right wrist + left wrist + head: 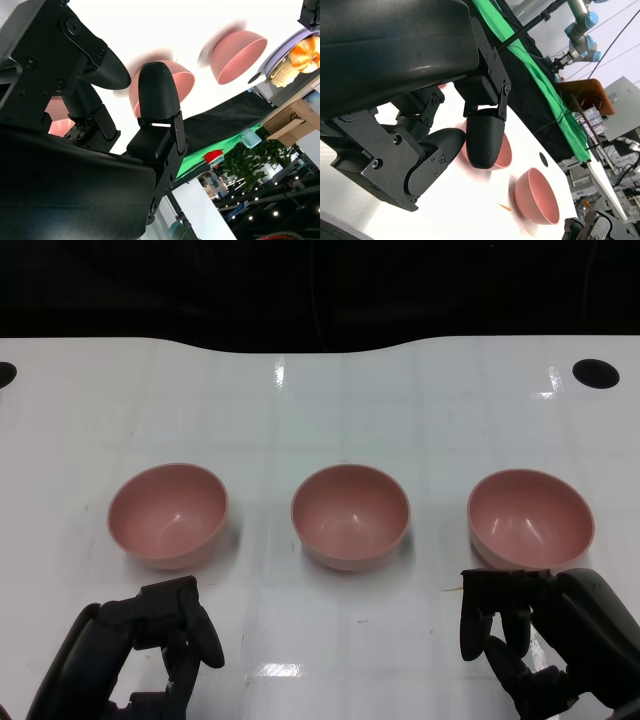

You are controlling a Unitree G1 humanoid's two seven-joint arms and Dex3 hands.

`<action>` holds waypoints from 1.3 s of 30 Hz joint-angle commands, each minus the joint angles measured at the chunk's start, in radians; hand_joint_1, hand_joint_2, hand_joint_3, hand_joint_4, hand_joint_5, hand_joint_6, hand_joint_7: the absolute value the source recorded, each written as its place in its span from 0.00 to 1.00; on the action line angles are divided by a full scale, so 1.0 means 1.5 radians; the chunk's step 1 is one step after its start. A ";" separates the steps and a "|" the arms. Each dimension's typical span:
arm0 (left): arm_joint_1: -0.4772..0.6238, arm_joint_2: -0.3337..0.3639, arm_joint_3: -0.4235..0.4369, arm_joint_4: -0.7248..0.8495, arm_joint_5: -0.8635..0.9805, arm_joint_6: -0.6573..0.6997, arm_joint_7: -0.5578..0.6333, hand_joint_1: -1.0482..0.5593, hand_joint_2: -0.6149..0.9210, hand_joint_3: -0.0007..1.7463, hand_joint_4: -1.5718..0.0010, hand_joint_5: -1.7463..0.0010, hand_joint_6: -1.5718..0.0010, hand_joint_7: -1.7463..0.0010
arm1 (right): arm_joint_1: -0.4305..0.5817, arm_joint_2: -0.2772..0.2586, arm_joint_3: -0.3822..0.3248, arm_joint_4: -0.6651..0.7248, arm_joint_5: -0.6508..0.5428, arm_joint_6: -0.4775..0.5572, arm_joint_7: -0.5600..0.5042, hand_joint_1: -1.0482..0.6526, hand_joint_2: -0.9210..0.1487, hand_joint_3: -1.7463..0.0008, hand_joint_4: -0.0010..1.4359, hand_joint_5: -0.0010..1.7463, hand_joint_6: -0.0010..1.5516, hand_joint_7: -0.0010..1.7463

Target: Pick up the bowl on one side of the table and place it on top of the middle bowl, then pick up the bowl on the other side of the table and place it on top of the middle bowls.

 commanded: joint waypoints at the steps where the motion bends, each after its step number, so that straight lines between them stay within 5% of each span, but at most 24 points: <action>1: 0.003 0.013 0.005 -0.003 -0.005 0.000 -0.006 0.59 0.65 0.80 0.44 0.02 0.50 0.11 | 0.001 -0.006 -0.007 -0.002 0.006 0.003 -0.001 0.59 0.75 0.06 0.66 1.00 0.55 0.87; 24: 0.000 0.013 0.005 0.001 0.007 -0.002 0.001 0.59 0.64 0.82 0.44 0.02 0.49 0.12 | 0.003 0.000 -0.007 -0.009 0.001 0.017 -0.007 0.59 0.74 0.07 0.64 1.00 0.54 0.82; 32: 0.001 0.012 0.004 -0.003 0.002 0.005 -0.001 0.59 0.64 0.82 0.44 0.02 0.49 0.12 | -0.003 0.010 -0.010 0.002 -0.013 0.012 -0.047 0.58 0.60 0.25 0.56 0.95 0.54 0.59; 35: 0.001 0.011 0.004 -0.002 -0.001 0.004 -0.002 0.59 0.64 0.81 0.45 0.02 0.49 0.12 | -0.010 0.013 -0.015 0.007 -0.028 0.012 -0.072 0.56 0.54 0.38 0.53 0.75 0.52 0.44; 39: 0.000 0.013 0.005 -0.001 0.000 0.001 -0.002 0.59 0.64 0.81 0.45 0.02 0.49 0.12 | -0.016 0.013 -0.020 0.003 -0.039 0.026 -0.081 0.53 0.47 0.49 0.49 0.72 0.52 0.34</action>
